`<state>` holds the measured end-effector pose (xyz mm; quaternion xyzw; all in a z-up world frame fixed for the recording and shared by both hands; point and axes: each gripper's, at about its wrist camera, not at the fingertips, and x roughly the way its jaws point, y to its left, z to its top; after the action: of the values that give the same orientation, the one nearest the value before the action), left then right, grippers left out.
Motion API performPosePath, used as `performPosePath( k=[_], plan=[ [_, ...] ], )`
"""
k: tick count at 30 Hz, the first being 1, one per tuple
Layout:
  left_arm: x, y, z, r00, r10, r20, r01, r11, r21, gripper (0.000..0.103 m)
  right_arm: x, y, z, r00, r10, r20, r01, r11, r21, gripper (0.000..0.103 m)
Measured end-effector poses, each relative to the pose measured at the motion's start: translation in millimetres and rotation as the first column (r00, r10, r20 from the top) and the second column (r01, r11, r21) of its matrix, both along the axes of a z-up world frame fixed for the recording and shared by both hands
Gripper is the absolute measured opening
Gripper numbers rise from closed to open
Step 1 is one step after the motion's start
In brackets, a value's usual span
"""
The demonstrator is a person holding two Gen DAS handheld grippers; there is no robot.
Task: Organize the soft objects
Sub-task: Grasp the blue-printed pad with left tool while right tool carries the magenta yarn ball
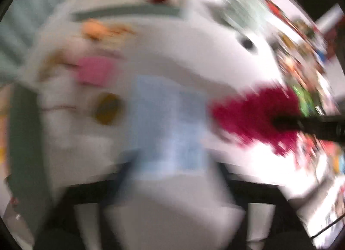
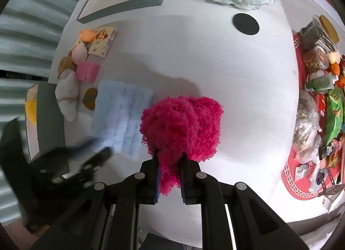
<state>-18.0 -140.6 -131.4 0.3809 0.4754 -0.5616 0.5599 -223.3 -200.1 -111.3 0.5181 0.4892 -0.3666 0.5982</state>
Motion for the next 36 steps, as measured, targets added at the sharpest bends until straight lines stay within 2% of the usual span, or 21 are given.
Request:
performPosePath(
  k=[1, 2, 4, 5, 11, 15, 16, 17, 18, 19, 20, 24, 26, 28, 29, 31, 32, 33, 34, 35, 36],
  plan=[
    [15, 3, 7, 0.998, 0.063, 0.031, -0.061, 0.996, -0.061, 0.102, 0, -1, -1, 1.0, -0.005, 0.003, 0.005, 1.0, 0.001, 0.017],
    [24, -2, 4, 0.996, 0.09, 0.027, -0.088, 0.994, -0.058, 0.102, 0, -1, -2, 1.0, -0.01, 0.007, 0.01, 1.0, 0.002, 0.017],
    [40, -14, -13, 0.993, 0.116, 0.02, -0.117, 0.993, 0.035, 0.102, 1, -2, -5, 1.0, -0.015, 0.011, 0.015, 1.0, 0.004, 0.017],
    [41, -17, -19, 0.993, 0.117, 0.021, -0.118, 0.991, 0.055, 0.102, 2, -1, -6, 1.0, -0.015, 0.013, 0.015, 1.0, 0.004, 0.017],
    [-5, -36, -65, 1.0, -0.009, -0.016, 0.012, 0.987, 0.163, 0.102, 1, 0, -7, 1.0, -0.006, 0.009, 0.006, 1.0, -0.004, 0.017],
    [-23, -39, -80, 1.0, -0.015, -0.007, 0.016, 0.978, 0.206, 0.101, 3, 2, -16, 1.0, 0.01, 0.002, -0.01, 1.0, 0.006, 0.018],
    [-25, -40, -81, 1.0, -0.005, -0.008, 0.006, 0.979, 0.204, 0.101, 6, 0, -20, 1.0, 0.02, 0.006, -0.02, 1.0, 0.007, 0.023],
    [-27, -41, -83, 1.0, 0.007, -0.005, -0.006, 0.979, 0.204, 0.1, 8, -1, -23, 1.0, 0.021, 0.008, -0.021, 1.0, 0.004, 0.039],
    [-29, -42, -84, 1.0, 0.014, -0.009, -0.012, 0.979, 0.205, 0.096, 11, -3, -25, 1.0, 0.019, 0.001, -0.019, 1.0, -0.011, 0.048],
    [-34, -46, -86, 1.0, 0.016, -0.003, -0.015, 0.979, 0.202, 0.096, 16, -5, -26, 0.999, 0.031, -0.012, -0.031, 0.999, -0.04, 0.067],
    [-40, -54, -91, 1.0, 0.012, 0.006, -0.013, 0.98, 0.201, 0.096, 21, -7, -27, 0.998, 0.052, -0.032, -0.054, 0.996, -0.066, 0.076],
    [-55, -57, -95, 0.998, 0.011, 0.056, -0.022, 0.98, 0.2, 0.092, 39, -19, -41, 0.984, 0.101, -0.146, -0.116, 0.988, -0.098, 0.075],
    [-65, -64, -95, 0.998, 0.014, 0.055, -0.024, 0.981, 0.194, 0.084, 37, -26, -49, 0.975, 0.09, -0.203, -0.109, 0.99, -0.086, 0.071],
    [-76, -69, -94, 0.999, -0.001, 0.054, -0.009, 0.983, 0.184, 0.07, 30, -31, -59, 0.963, 0.09, -0.255, -0.111, 0.992, -0.067, 0.071],
    [-81, -69, -93, 0.998, -0.016, 0.056, 0.005, 0.983, 0.184, 0.068, 26, -33, -64, 0.958, 0.092, -0.271, -0.11, 0.993, -0.052, 0.071],
    [-89, -68, -91, 0.998, -0.03, 0.052, 0.02, 0.983, 0.181, 0.055, 19, -36, -75, 0.967, 0.086, -0.239, -0.094, 0.995, -0.021, 0.071],
    [-92, -68, -90, 0.998, -0.034, 0.049, 0.024, 0.983, 0.179, 0.051, 18, -37, -79, 0.968, 0.09, -0.233, -0.095, 0.995, -0.011, 0.067],
    [-94, -68, -90, 0.998, -0.035, 0.044, 0.027, 0.984, 0.178, 0.038, 19, -38, -84, 0.967, 0.1, -0.236, -0.102, 0.995, 0.002, 0.064],
    [-95, -67, -88, 0.999, -0.036, 0.025, 0.031, 0.983, 0.18, 0.021, 20, -38, -88, 0.966, 0.108, -0.234, -0.109, 0.994, 0.008, 0.06],
    [-94, -65, -88, 0.999, -0.034, 0.007, 0.032, 0.982, 0.187, 0.017, 21, -38, -86, 0.967, 0.105, -0.233, -0.11, 0.994, -0.005, 0.054],
    [-92, -65, -84, 1.0, -0.024, -0.017, 0.027, 0.981, 0.19, 0.017, 22, -38, -83, 0.972, 0.1, -0.214, -0.105, 0.994, -0.009, 0.053]
  ],
)
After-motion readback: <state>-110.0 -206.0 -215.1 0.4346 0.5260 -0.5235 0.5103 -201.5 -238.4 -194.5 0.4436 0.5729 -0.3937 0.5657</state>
